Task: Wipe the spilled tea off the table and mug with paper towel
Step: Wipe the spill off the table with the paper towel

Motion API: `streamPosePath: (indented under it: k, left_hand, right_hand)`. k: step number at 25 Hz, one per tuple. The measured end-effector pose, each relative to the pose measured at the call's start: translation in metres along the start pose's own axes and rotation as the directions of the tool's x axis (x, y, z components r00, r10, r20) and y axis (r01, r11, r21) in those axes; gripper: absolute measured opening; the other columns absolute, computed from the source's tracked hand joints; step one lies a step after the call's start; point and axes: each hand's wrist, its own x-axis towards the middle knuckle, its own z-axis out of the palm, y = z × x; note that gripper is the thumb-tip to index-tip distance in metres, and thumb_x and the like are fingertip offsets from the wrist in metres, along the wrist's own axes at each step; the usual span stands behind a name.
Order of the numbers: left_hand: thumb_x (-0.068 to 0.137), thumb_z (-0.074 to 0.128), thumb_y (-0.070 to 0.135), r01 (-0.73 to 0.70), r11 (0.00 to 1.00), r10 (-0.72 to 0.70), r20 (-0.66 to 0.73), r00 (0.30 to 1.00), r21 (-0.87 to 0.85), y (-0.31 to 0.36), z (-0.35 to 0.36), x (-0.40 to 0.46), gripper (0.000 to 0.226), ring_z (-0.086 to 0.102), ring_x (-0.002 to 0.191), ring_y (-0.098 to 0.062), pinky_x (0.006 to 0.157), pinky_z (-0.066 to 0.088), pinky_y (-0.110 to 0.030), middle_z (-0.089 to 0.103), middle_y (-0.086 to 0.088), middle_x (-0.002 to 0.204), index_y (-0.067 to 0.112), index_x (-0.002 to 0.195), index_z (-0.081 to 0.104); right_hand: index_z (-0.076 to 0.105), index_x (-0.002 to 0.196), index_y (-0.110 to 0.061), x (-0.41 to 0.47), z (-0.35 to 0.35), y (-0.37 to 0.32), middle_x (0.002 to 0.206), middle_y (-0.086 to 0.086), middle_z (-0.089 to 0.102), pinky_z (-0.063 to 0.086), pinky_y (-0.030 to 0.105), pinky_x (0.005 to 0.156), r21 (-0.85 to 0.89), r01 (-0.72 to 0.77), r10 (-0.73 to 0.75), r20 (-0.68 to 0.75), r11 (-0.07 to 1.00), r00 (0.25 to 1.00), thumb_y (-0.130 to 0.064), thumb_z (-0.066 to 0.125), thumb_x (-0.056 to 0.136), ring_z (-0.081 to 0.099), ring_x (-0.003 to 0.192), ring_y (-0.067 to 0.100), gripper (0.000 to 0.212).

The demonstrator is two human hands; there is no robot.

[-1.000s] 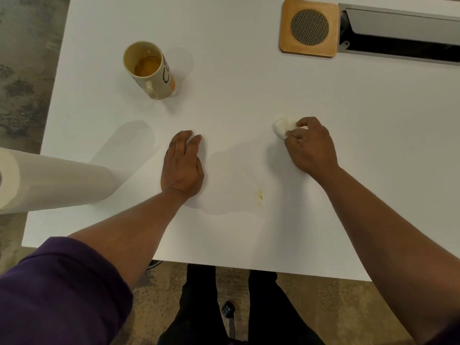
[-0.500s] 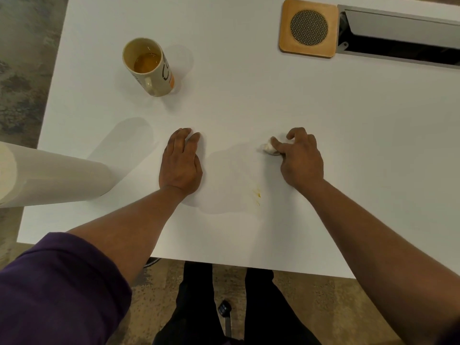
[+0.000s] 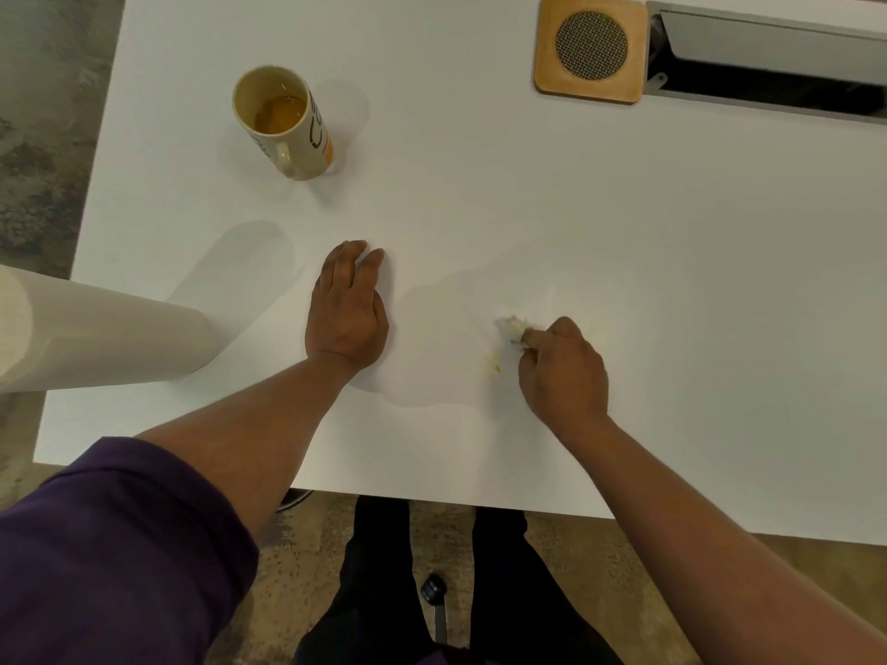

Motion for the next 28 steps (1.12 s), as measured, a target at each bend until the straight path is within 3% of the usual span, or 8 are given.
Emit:
streamPosePath:
  k: [3, 6, 10, 13, 17, 20, 25, 28]
  left_hand:
    - [0.091, 0.039, 0.004, -0.003, 1.0, 0.003, 0.002, 1.0, -0.002, -0.001, 0.0, 0.0, 0.05, 0.039, 0.141, -0.04, 0.116, 0.035, -0.051, 0.048, -0.021, 0.147, 0.004, 0.139, 0.053]
    - [0.091, 0.041, 0.002, -0.004, 1.0, 0.004, 0.005, 1.0, -0.002, -0.002, 0.001, 0.001, 0.05, 0.039, 0.141, -0.04, 0.116, 0.034, -0.05, 0.048, -0.021, 0.148, 0.005, 0.139, 0.053]
    - [0.092, 0.042, 0.002, 0.008, 1.0, -0.009, 0.015, 1.0, 0.004, 0.0, 0.0, 0.001, 0.049, 0.037, 0.143, -0.038, 0.118, 0.033, -0.05, 0.047, -0.02, 0.149, 0.005, 0.14, 0.053]
    - [0.092, 0.041, 0.003, 0.006, 1.0, -0.006, 0.017, 1.0, 0.006, 0.0, 0.0, 0.001, 0.05, 0.037, 0.143, -0.038, 0.118, 0.032, -0.049, 0.047, -0.02, 0.149, 0.006, 0.14, 0.053]
    - [0.092, 0.041, 0.002, 0.002, 1.0, -0.002, 0.008, 1.0, 0.008, 0.0, -0.001, 0.001, 0.049, 0.038, 0.142, -0.04, 0.118, 0.033, -0.049, 0.047, -0.021, 0.149, 0.005, 0.14, 0.054]
    - [0.091, 0.038, 0.004, 0.0, 1.0, 0.0, 0.003, 1.0, 0.011, 0.0, -0.001, 0.0, 0.05, 0.039, 0.141, -0.041, 0.116, 0.034, -0.05, 0.049, -0.022, 0.147, 0.004, 0.139, 0.054]
    - [0.091, 0.036, 0.005, -0.008, 1.0, 0.008, -0.005, 1.0, 0.014, -0.001, 0.0, 0.001, 0.051, 0.04, 0.14, -0.041, 0.116, 0.035, -0.051, 0.048, -0.021, 0.147, 0.004, 0.139, 0.054]
    - [0.091, 0.036, 0.005, -0.008, 1.0, 0.008, -0.014, 1.0, 0.02, -0.001, 0.001, 0.001, 0.051, 0.04, 0.141, -0.041, 0.116, 0.035, -0.051, 0.049, -0.022, 0.147, 0.004, 0.138, 0.054]
  right_hand:
    - [0.071, 0.106, -0.006, -0.016, 0.009, -0.019, 0.097, 0.012, 0.054, 0.051, 0.038, 0.063, 0.135, -0.088, 0.087, 0.012, 0.987, 0.996, -0.007, 0.053, 0.09, 0.06, 0.072, 0.036, 0.023]
    - [0.068, 0.104, -0.004, -0.027, 0.02, -0.039, 0.097, 0.013, 0.055, 0.047, 0.036, 0.061, 0.217, -0.077, 0.079, -0.003, 0.973, 0.997, -0.003, 0.054, 0.089, 0.059, 0.071, 0.035, 0.02]
    - [0.064, 0.125, -0.02, -0.028, 0.021, -0.042, 0.103, -0.004, 0.05, 0.039, 0.027, 0.07, 0.379, -0.109, 0.125, -0.017, 0.919, 0.992, -0.001, 0.056, 0.09, 0.052, 0.078, 0.016, 0.041]
    - [0.07, 0.124, -0.019, -0.027, 0.012, -0.029, 0.104, -0.008, 0.048, 0.047, 0.027, 0.08, 0.471, -0.16, 0.192, -0.02, 0.868, 0.981, 0.001, 0.055, 0.092, 0.056, 0.09, 0.012, 0.041]
    - [0.062, 0.133, -0.01, -0.034, 0.004, -0.009, 0.121, -0.002, 0.043, 0.052, 0.035, 0.094, 0.446, -0.138, 0.089, 0.129, 0.884, 0.988, 0.003, 0.051, 0.091, 0.052, 0.104, 0.013, 0.046]
    - [0.052, 0.142, -0.012, -0.046, 0.007, 0.0, 0.136, 0.005, 0.038, 0.047, 0.03, 0.088, 0.231, 0.009, -0.07, 0.255, 0.973, 0.964, 0.002, 0.058, 0.087, 0.051, 0.112, 0.024, 0.057]
    - [0.073, 0.111, -0.011, -0.039, 0.012, -0.002, 0.094, 0.007, 0.059, 0.045, 0.03, 0.065, 0.122, 0.033, -0.046, 0.102, 0.992, 0.994, -0.007, 0.073, 0.086, 0.062, 0.079, 0.029, 0.025]
    - [0.077, 0.102, -0.011, -0.032, 0.018, -0.012, 0.089, 0.008, 0.06, 0.044, 0.03, 0.063, 0.154, -0.018, 0.008, 0.066, 0.988, 0.998, -0.01, 0.075, 0.085, 0.062, 0.075, 0.029, 0.017]
